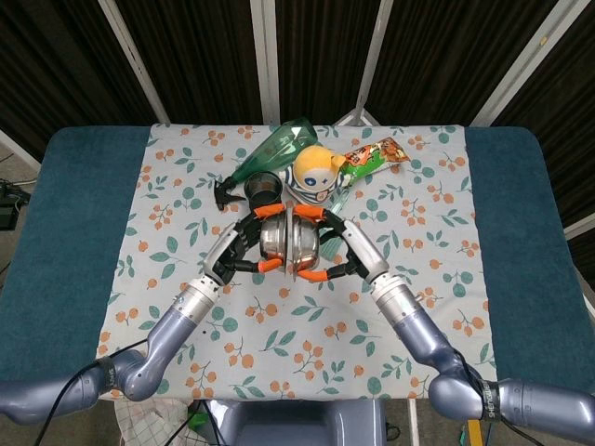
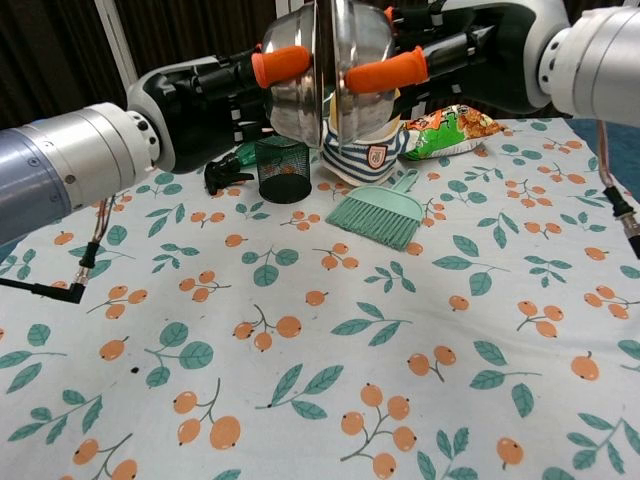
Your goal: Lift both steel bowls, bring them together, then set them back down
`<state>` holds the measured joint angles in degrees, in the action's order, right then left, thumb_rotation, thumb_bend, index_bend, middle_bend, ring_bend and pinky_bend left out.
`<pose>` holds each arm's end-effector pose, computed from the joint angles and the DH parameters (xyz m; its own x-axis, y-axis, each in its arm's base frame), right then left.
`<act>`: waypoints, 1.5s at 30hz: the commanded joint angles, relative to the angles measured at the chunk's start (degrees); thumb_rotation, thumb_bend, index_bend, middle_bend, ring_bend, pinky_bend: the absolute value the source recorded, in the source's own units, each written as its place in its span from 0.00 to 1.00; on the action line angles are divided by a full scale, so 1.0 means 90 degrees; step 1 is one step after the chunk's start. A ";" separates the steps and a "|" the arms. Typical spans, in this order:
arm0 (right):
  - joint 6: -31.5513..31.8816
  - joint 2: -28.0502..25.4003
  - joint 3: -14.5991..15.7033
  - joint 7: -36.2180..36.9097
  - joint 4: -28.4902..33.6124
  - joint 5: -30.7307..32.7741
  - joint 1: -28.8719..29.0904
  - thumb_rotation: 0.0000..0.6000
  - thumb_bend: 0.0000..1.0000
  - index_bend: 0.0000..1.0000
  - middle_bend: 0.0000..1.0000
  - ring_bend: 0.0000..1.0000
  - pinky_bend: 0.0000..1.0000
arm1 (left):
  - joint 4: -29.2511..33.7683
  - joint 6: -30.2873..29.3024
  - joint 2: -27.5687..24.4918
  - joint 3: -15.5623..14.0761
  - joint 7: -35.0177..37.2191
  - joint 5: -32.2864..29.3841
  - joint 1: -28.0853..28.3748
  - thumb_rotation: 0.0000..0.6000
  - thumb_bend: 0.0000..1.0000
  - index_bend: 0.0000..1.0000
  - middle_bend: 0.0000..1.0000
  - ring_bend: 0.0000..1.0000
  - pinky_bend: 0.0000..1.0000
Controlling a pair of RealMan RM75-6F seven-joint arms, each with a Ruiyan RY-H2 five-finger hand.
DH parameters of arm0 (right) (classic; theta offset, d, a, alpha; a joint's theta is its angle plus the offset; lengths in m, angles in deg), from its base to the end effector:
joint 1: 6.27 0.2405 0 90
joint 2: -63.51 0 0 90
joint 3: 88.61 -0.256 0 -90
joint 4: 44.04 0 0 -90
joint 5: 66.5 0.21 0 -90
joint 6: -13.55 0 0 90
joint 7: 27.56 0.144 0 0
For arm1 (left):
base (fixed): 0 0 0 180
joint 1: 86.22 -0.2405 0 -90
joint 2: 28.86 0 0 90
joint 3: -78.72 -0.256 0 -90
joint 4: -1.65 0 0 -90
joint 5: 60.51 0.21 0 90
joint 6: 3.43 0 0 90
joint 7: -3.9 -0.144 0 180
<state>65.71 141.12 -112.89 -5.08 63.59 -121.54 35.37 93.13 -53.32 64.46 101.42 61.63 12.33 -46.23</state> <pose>-0.0650 -0.3388 0.0561 -0.5042 -0.4714 0.7236 -0.7907 -0.0849 -0.6063 -0.0664 0.3353 -0.0147 -0.7690 0.5466 0.3316 0.4554 0.1043 0.8842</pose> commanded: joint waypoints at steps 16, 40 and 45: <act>0.0549 -0.0856 0.0667 -0.1321 -0.1495 -0.1663 -0.0399 1.00 0.06 0.38 0.26 0.38 0.36 | 0.1389 -0.0776 -0.2109 -0.0515 -0.5330 -0.1705 -0.0283 1.00 0.15 0.50 0.42 0.22 0.44; 0.0101 -0.0086 0.1861 -0.4198 -0.3208 -0.2288 -0.0175 1.00 0.07 0.39 0.26 0.38 0.36 | 0.1297 -0.2935 -0.0992 -0.0719 -1.1156 -0.6239 0.1080 1.00 0.15 0.46 0.38 0.21 0.39; -0.0028 0.0180 0.1881 -0.4431 -0.3559 -0.2107 -0.0112 1.00 0.07 0.39 0.26 0.38 0.36 | 0.0740 -0.2587 -0.0512 -0.0675 -1.0836 -0.6045 0.1111 1.00 0.15 0.46 0.36 0.19 0.37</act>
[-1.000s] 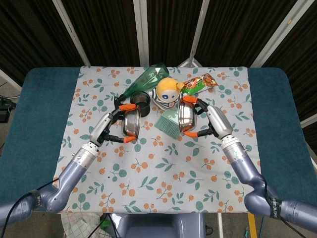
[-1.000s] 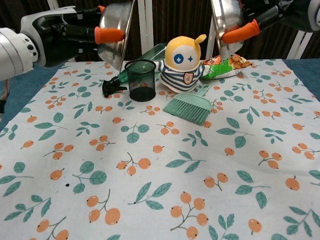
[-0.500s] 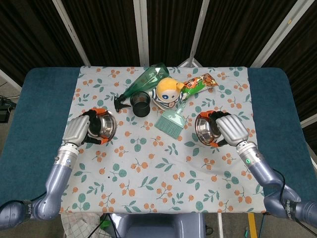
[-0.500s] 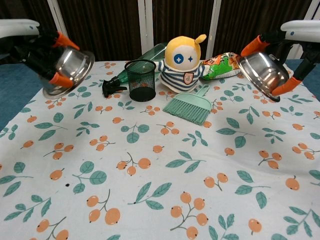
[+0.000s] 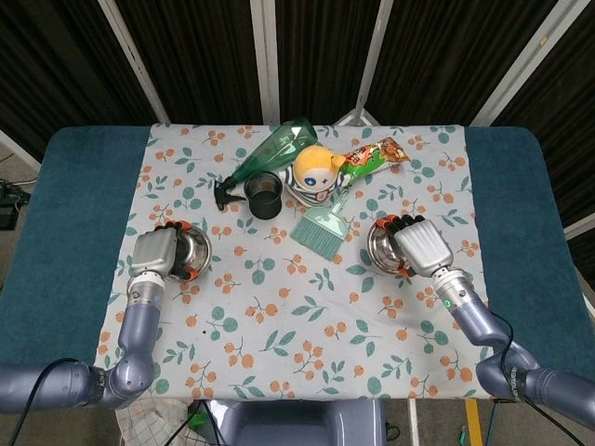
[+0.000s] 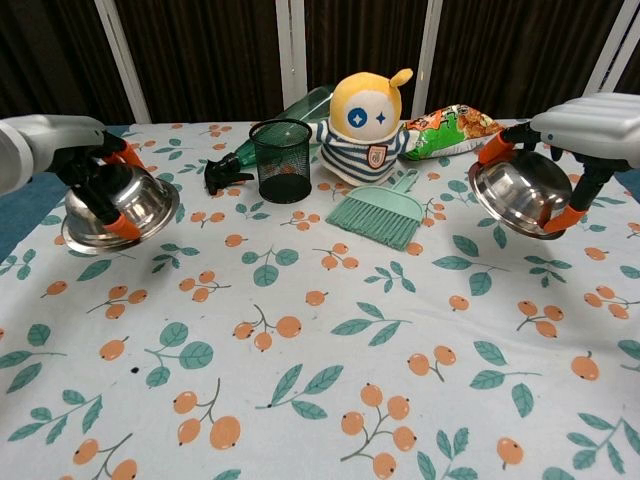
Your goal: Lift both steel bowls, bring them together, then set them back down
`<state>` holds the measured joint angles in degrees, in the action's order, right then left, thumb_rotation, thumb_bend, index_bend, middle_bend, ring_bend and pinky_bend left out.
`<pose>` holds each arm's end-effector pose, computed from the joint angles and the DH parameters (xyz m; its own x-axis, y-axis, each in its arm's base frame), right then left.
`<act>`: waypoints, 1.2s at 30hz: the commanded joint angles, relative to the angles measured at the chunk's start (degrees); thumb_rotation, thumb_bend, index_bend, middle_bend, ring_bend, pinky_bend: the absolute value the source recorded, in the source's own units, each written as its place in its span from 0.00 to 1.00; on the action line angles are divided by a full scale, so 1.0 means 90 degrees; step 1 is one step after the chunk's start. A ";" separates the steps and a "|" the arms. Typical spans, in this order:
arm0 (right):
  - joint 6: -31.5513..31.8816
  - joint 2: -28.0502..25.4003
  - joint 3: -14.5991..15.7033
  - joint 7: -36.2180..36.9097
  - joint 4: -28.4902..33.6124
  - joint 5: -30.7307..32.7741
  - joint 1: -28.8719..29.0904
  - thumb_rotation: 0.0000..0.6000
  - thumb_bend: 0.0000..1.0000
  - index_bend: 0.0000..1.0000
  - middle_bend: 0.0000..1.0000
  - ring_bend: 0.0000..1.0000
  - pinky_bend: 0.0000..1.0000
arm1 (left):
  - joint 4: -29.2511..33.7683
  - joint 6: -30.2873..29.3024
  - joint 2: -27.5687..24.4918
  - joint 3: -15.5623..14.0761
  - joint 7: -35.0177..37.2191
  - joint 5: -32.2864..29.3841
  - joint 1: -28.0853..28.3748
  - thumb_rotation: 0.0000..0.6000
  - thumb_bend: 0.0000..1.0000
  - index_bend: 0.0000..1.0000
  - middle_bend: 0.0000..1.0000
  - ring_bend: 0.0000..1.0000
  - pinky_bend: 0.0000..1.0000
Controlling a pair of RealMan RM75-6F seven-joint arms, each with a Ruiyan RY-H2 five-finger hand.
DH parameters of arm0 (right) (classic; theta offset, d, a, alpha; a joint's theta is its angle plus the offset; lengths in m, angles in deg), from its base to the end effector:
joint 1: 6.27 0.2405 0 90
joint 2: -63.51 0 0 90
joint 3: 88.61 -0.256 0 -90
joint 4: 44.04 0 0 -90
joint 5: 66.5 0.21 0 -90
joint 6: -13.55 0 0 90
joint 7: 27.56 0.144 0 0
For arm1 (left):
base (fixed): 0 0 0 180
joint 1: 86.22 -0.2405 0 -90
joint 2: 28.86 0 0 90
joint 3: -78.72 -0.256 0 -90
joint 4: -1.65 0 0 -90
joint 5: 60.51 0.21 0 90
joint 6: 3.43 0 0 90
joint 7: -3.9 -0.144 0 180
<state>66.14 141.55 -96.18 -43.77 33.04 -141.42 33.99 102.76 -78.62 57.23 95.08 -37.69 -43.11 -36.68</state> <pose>-0.2097 -0.3699 0.0528 0.6850 -0.1221 0.7182 -0.6957 -0.4025 0.5950 -0.1424 0.3448 0.0190 0.3103 0.3480 0.8847 0.9127 0.1512 -0.3796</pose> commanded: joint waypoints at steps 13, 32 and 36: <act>-0.0495 0.0398 0.0108 -0.0647 -0.0220 0.0713 0.0102 1.00 0.07 0.28 0.18 0.19 0.23 | -0.1133 0.0938 0.1078 0.0127 0.0736 0.0350 0.0086 1.00 0.12 0.27 0.11 0.01 0.19; 0.0357 -0.0505 -0.0740 0.0187 0.0652 0.1596 -0.0243 1.00 0.04 0.07 0.00 0.03 0.13 | 0.1103 0.0373 -0.0920 0.0026 0.1194 0.2035 -0.0717 1.00 0.05 0.14 0.00 0.00 0.05; 0.0854 -0.0941 -0.1028 0.1428 0.0295 0.1430 -0.0727 1.00 0.04 0.07 0.00 0.06 0.13 | 0.1594 -0.0542 -0.1868 -0.0707 0.1049 0.3374 -0.1458 1.00 0.05 0.14 0.00 0.00 0.05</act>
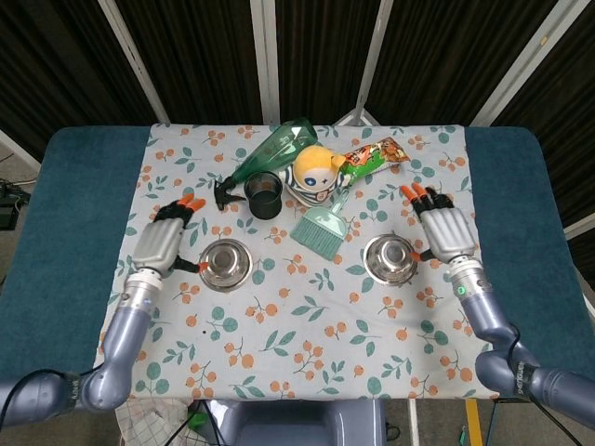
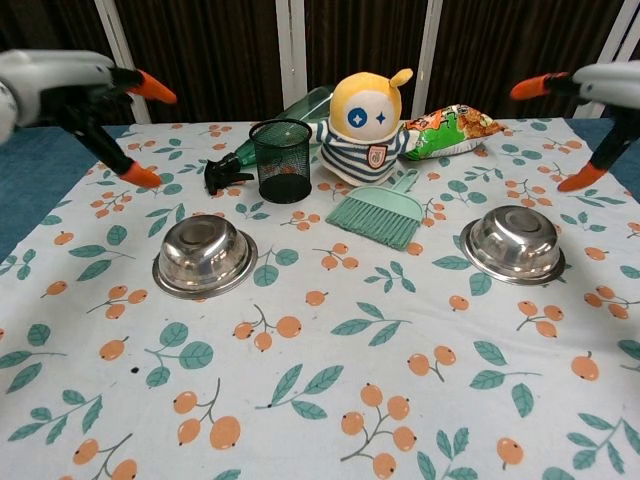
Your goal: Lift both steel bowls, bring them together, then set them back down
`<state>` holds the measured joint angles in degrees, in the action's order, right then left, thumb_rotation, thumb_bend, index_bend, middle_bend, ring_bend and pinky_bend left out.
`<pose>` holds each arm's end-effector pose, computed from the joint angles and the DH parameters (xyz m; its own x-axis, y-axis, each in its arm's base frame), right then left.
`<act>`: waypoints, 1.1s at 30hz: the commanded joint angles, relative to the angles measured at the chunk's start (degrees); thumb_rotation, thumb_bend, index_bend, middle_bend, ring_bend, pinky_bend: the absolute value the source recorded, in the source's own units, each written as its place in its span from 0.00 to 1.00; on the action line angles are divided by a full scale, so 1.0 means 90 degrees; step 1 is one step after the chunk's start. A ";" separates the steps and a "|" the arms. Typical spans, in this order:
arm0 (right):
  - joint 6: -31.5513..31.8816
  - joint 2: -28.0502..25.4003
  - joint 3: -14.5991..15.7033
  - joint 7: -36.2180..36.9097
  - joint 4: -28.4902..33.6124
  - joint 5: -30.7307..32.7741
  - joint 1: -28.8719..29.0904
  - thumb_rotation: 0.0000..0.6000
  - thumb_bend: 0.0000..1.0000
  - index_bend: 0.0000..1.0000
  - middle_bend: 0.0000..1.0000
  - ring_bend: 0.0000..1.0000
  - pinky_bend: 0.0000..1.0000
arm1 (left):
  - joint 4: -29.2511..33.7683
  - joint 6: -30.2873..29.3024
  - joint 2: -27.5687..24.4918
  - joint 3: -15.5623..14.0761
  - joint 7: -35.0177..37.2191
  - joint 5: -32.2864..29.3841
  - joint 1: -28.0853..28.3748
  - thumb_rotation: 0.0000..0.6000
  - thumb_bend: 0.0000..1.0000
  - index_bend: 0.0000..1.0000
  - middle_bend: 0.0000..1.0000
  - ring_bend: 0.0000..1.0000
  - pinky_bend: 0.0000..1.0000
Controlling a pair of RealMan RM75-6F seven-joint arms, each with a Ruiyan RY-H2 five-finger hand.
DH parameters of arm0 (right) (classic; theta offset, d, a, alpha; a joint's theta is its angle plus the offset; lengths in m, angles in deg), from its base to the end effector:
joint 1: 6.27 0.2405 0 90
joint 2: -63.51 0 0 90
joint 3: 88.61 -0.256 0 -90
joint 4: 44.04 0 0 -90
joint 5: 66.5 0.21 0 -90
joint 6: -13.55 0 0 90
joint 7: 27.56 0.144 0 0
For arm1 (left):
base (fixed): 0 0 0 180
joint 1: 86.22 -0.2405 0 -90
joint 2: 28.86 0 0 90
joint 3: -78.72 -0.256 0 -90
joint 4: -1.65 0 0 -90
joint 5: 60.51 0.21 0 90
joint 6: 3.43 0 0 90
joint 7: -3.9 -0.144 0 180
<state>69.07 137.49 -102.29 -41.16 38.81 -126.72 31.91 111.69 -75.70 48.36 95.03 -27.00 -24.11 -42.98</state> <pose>-0.2161 -0.3821 0.0974 0.4628 -0.1289 0.8770 -0.8834 -0.1489 0.4443 -0.1261 0.3324 0.0645 0.2333 0.2210 0.9470 0.9722 -0.0333 -0.2317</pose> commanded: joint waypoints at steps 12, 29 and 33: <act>0.1971 -0.1485 0.0507 0.4138 -0.0227 -0.2215 -0.2142 1.00 0.04 0.07 0.00 0.05 0.12 | 0.0485 -0.2182 -0.2320 -0.2431 0.1717 0.4113 -0.2986 1.00 0.05 0.15 0.00 0.00 0.05; 0.4032 -0.1966 0.1743 0.2740 0.0975 -0.4212 -0.3603 1.00 0.04 0.10 0.00 0.05 0.11 | -0.0408 -0.3543 -0.1765 -0.3152 0.2206 0.6199 -0.4742 1.00 0.05 0.15 0.00 0.00 0.04; 0.4101 -0.1949 0.1742 0.2521 0.1069 -0.4186 -0.3705 1.00 0.03 0.10 0.00 0.06 0.11 | -0.0445 -0.3403 -0.1721 -0.3097 0.2377 0.6201 -0.4835 1.00 0.05 0.15 0.00 0.00 0.04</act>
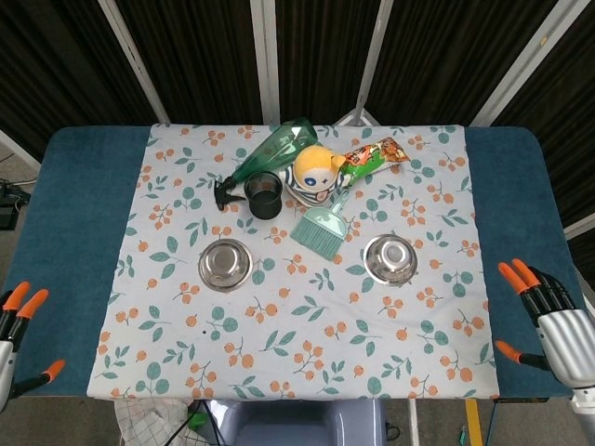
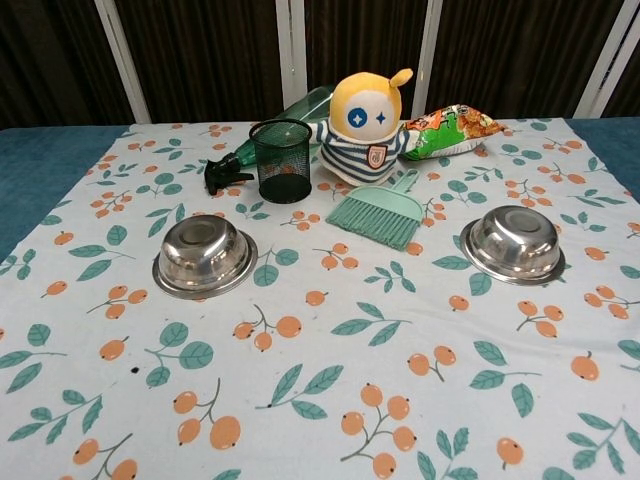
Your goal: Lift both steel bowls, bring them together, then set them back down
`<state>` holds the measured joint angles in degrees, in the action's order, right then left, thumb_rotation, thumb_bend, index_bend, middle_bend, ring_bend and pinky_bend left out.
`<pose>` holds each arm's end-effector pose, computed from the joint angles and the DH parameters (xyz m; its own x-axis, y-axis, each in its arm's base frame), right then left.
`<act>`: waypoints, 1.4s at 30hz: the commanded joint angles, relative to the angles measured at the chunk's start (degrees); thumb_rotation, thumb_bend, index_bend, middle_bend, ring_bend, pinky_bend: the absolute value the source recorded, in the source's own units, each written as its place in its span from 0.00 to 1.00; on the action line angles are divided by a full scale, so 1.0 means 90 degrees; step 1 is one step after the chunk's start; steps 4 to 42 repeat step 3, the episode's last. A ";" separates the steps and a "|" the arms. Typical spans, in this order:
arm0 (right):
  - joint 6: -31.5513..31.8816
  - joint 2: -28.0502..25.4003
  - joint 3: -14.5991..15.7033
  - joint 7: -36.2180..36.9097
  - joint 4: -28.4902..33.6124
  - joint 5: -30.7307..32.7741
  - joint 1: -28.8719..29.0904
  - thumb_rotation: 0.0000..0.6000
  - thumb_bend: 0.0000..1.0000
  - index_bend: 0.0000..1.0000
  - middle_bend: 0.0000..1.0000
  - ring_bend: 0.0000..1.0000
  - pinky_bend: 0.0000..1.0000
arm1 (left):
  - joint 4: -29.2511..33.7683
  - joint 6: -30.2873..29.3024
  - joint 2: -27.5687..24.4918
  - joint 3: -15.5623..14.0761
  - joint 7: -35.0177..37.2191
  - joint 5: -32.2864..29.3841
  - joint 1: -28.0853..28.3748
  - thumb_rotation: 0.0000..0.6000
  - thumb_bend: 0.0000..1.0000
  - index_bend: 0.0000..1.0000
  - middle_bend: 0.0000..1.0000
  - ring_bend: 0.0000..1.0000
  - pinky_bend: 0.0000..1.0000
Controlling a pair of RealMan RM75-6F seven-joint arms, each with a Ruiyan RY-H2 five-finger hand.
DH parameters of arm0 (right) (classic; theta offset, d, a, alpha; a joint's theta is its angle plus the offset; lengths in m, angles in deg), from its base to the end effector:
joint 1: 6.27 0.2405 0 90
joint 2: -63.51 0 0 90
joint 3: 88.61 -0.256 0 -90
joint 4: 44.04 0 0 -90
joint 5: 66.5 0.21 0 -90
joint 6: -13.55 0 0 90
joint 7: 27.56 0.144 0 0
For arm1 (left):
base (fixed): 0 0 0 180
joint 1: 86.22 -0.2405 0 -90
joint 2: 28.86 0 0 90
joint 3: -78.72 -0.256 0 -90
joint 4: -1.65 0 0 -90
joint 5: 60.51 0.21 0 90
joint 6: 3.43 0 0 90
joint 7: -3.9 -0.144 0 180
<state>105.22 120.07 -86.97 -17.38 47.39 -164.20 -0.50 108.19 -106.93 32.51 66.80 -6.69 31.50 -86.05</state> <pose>-0.2933 -0.1670 0.1935 0.3700 0.0140 0.9289 -0.9044 -0.2232 0.3636 -0.2687 0.1031 0.1675 0.3852 -0.0323 0.9223 0.9227 0.0279 -0.3844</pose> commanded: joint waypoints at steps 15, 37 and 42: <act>0.0113 0.0010 -0.0012 -0.0195 0.0142 0.0052 -0.0141 1.00 0.03 0.10 0.00 0.05 0.11 | -0.0121 0.0242 -0.0004 0.0158 0.0138 -0.0041 -0.0021 1.00 0.05 0.15 0.00 0.00 0.04; 0.0113 0.0010 -0.0012 -0.0195 0.0142 0.0052 -0.0141 1.00 0.03 0.10 0.00 0.05 0.11 | -0.0121 0.0242 -0.0004 0.0158 0.0138 -0.0041 -0.0021 1.00 0.05 0.15 0.00 0.00 0.04; 0.0113 0.0010 -0.0012 -0.0195 0.0142 0.0052 -0.0141 1.00 0.03 0.10 0.00 0.05 0.11 | -0.0121 0.0242 -0.0004 0.0158 0.0138 -0.0041 -0.0021 1.00 0.05 0.15 0.00 0.00 0.04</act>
